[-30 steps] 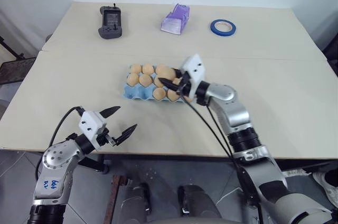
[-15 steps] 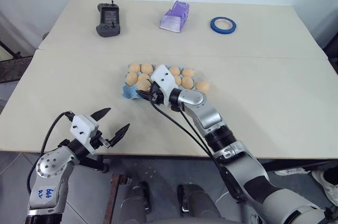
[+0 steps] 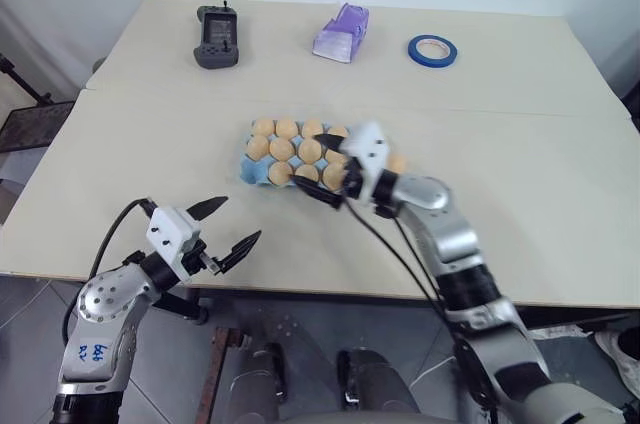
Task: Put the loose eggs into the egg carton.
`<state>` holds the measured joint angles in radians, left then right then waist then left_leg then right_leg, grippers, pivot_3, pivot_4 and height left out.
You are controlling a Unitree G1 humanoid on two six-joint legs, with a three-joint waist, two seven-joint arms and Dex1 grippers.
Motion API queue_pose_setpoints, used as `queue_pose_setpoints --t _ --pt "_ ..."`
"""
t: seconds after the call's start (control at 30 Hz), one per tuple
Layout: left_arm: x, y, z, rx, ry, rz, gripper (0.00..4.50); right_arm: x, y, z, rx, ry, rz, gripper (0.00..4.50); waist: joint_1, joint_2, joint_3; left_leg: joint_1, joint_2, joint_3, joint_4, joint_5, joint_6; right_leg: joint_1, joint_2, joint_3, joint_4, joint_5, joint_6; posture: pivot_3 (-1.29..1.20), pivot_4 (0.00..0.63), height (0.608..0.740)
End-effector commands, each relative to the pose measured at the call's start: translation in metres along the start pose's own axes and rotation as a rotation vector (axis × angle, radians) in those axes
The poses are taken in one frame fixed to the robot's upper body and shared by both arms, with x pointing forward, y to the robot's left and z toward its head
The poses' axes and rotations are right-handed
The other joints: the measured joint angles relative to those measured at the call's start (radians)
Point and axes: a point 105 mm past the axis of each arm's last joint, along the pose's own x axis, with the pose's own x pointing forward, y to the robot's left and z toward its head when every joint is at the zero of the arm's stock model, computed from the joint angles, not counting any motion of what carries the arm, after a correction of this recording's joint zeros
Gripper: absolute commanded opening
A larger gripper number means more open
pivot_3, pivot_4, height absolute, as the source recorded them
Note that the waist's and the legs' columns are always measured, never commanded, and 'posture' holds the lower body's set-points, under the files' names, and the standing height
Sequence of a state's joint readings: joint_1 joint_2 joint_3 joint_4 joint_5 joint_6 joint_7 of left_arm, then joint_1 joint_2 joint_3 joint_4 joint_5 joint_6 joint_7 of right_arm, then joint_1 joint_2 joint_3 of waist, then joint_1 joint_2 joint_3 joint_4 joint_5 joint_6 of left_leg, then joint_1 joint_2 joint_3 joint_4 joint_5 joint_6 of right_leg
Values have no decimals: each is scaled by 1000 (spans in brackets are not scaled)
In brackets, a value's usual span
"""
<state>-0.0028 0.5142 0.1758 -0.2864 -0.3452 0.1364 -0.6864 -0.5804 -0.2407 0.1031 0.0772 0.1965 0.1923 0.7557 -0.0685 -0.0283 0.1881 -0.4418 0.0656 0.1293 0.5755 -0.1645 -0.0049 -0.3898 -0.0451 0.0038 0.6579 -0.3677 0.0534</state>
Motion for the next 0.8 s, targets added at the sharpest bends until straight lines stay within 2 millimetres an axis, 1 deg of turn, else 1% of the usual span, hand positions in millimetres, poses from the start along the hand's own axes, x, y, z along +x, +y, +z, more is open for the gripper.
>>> queue_pose_setpoints --t 0.03,0.17,0.2,0.33,0.4,0.43,0.5,0.57,0.7,0.8 --pt "14 -10 19 26 -55 -81 4500 -36 -19 2 -43 -7 -109 4446 -2 0 0 0 0 0 0 0 0 0 1 1 0 0 0 0 150 740" --pt "35 -19 29 41 -70 -175 4500 -100 -46 -29 -95 105 -291 4446 5 0 0 1 0 1 0 1 1 0 2 1 0 0 0 0 150 740" --pt "39 -20 30 42 -68 -189 4500 -110 -49 -34 -100 123 -321 4446 7 0 0 1 0 1 1 2 3 0 3 2 0 0 0 0 150 740" --pt "48 -23 27 57 -51 -232 4500 -136 -59 -51 -75 174 -409 4446 -2 0 0 4 1 4 3 3 5 1 5 5 1 1 2 0 150 740" --pt "52 -24 25 61 -45 -253 4500 -144 -62 -56 -73 193 -435 4446 -7 0 0 7 1 3 4 3 5 5 5 4 1 1 2 0 150 740" --pt "54 -25 24 47 -43 -270 4500 -147 -64 -59 -74 204 -444 4446 -8 0 0 8 1 2 4 2 3 7 5 4 1 1 2 0 150 740" --pt "57 -24 22 37 -31 -283 4500 -144 -66 -58 -75 200 -440 4446 -11 -1 1 12 1 2 4 0 1 11 4 4 0 1 2 0 150 740" --pt "58 -23 21 30 -27 -291 4500 -138 -70 -58 -78 195 -415 4446 -15 -1 1 15 1 2 4 0 1 14 4 4 0 1 2 0 150 740" --pt "59 -23 20 37 -28 -289 4500 -125 -81 -60 -96 207 -357 4446 -17 -1 1 16 1 3 4 0 1 15 4 4 0 1 3 0 150 740" --pt "57 -23 20 36 -28 -289 4500 -110 -91 -65 -97 237 -277 4446 -14 -1 1 16 1 3 3 0 1 15 4 4 0 1 2 0 150 740"
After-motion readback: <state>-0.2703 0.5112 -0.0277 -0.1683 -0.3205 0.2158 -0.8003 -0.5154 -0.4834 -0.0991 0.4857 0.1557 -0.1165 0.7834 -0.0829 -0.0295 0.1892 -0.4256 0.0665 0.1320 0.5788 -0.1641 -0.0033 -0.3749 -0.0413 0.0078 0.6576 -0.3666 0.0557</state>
